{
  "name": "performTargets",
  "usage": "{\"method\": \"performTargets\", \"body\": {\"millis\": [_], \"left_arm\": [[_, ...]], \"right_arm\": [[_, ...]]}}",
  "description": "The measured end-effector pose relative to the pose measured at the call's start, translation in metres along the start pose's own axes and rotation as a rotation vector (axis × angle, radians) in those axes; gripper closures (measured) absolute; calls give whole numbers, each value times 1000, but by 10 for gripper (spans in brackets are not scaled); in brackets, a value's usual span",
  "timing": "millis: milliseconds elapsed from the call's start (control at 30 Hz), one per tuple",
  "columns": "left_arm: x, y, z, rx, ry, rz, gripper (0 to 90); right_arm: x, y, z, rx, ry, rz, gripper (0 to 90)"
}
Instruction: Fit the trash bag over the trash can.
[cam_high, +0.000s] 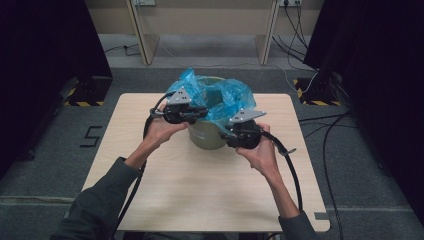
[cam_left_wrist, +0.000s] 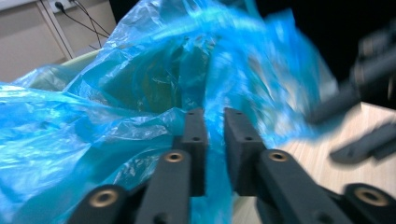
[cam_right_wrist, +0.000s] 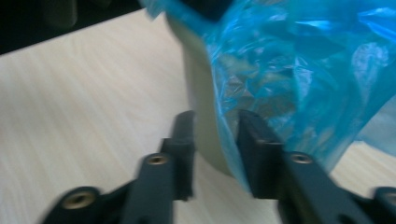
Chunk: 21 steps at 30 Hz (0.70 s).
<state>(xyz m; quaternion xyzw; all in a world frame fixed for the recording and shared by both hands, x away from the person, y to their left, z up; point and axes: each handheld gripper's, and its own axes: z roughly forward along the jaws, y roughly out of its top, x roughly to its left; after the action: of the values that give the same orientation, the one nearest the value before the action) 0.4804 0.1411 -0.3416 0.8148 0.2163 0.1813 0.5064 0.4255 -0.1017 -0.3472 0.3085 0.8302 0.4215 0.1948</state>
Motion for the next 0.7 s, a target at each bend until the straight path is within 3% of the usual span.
{"method": "performTargets", "body": {"millis": [167,300,433,600,667,700], "left_arm": [[-6,-5,-7,11,-1,43,876],[-10,-7,-13,4,6,65,881],[-15,-9,-17,7,14,89,882],[-20,-15,-22,0,19,96,881],[-20,-17,-26,-2,22,98,881],[-19,-18,-27,-7,23,95,880]], "right_arm": [[-6,23,-28,-102,-86,36,447],[-17,50,-40,-161,-199,68,352],[-23,73,-22,-137,-185,98,310],[-25,95,19,-32,-260,57,284],[-29,98,33,40,-297,30,349],[-31,98,38,64,-289,21,435]]}}
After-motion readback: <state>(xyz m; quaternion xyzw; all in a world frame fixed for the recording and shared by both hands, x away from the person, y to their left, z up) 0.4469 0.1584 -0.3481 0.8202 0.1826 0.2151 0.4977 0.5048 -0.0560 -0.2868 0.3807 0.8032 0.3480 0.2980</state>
